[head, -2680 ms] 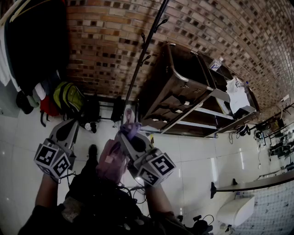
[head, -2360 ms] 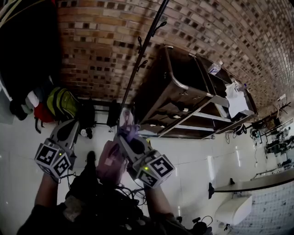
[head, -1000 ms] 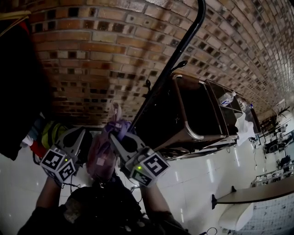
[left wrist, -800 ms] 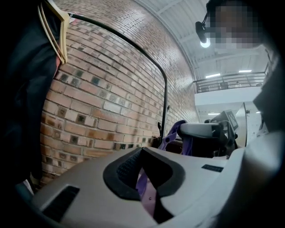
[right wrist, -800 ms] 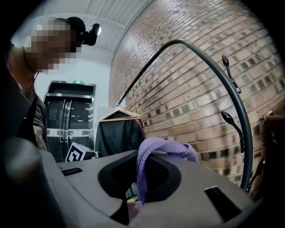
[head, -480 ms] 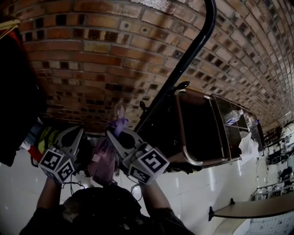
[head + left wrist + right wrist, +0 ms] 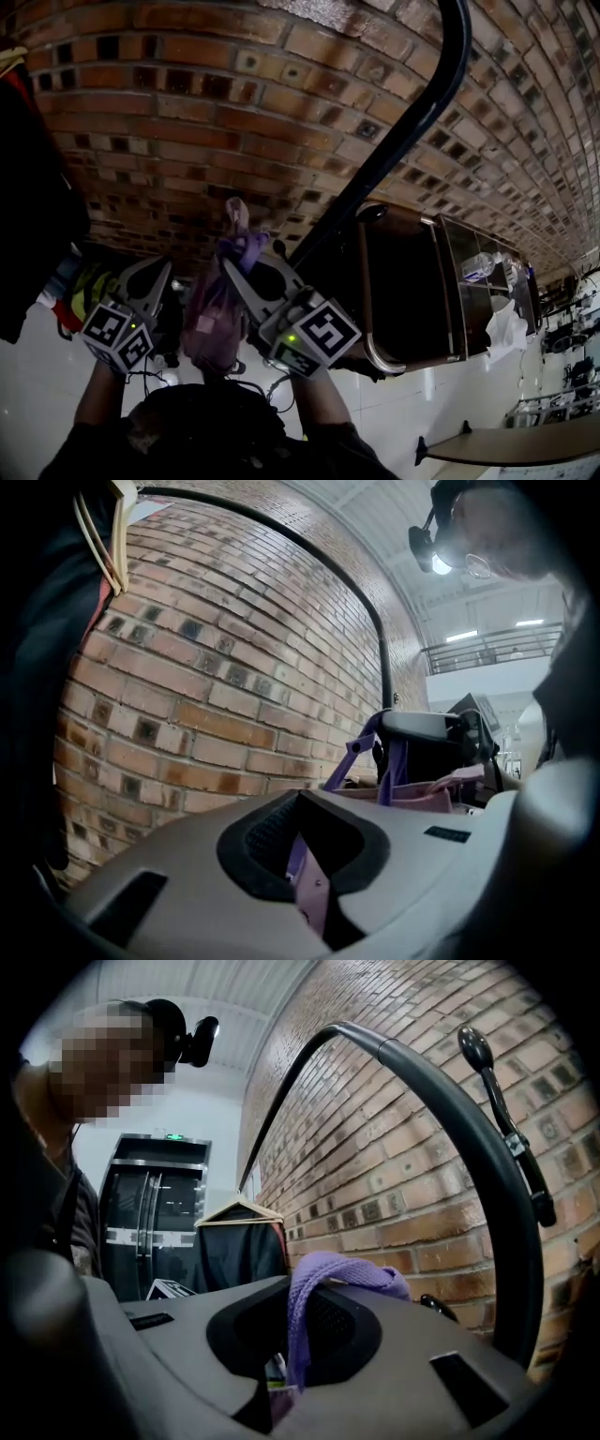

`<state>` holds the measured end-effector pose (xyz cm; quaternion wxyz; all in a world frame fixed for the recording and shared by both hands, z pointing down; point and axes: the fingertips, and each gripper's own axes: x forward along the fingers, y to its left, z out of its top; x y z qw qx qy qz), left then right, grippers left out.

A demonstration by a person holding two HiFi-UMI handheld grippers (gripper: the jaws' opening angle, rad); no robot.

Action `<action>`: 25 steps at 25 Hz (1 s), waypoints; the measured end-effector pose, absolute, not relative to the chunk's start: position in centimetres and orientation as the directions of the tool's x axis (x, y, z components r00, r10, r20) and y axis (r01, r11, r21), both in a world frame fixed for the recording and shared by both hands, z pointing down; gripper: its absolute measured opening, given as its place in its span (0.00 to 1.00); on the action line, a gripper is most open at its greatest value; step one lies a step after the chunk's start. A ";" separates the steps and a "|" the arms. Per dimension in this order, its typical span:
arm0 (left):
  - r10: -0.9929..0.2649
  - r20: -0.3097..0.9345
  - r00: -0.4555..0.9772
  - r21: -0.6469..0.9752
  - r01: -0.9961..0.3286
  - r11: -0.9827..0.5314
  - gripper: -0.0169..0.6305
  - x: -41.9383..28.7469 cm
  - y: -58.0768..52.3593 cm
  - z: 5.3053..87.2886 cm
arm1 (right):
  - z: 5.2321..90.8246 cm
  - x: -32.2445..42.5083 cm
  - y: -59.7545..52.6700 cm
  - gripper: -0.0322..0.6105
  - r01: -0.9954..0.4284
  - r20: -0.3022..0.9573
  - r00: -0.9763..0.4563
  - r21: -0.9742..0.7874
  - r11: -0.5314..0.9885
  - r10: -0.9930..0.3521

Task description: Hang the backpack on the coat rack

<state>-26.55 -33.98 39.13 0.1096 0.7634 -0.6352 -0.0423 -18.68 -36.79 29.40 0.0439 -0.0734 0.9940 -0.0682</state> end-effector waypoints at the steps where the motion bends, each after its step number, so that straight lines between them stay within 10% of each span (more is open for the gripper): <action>1: -0.979 0.077 0.186 0.224 -0.961 -0.165 0.05 -26.6 -34.3 39.2 | 29.1 -18.5 -37.1 0.09 -0.139 -0.083 -0.985 -0.135 0.981 -0.151; 25: -0.963 0.060 0.262 0.163 -0.954 -0.250 0.05 -24.3 -38.1 37.0 | 31.3 -12.7 -40.0 0.09 -0.275 -0.082 -0.949 -0.252 0.928 -0.304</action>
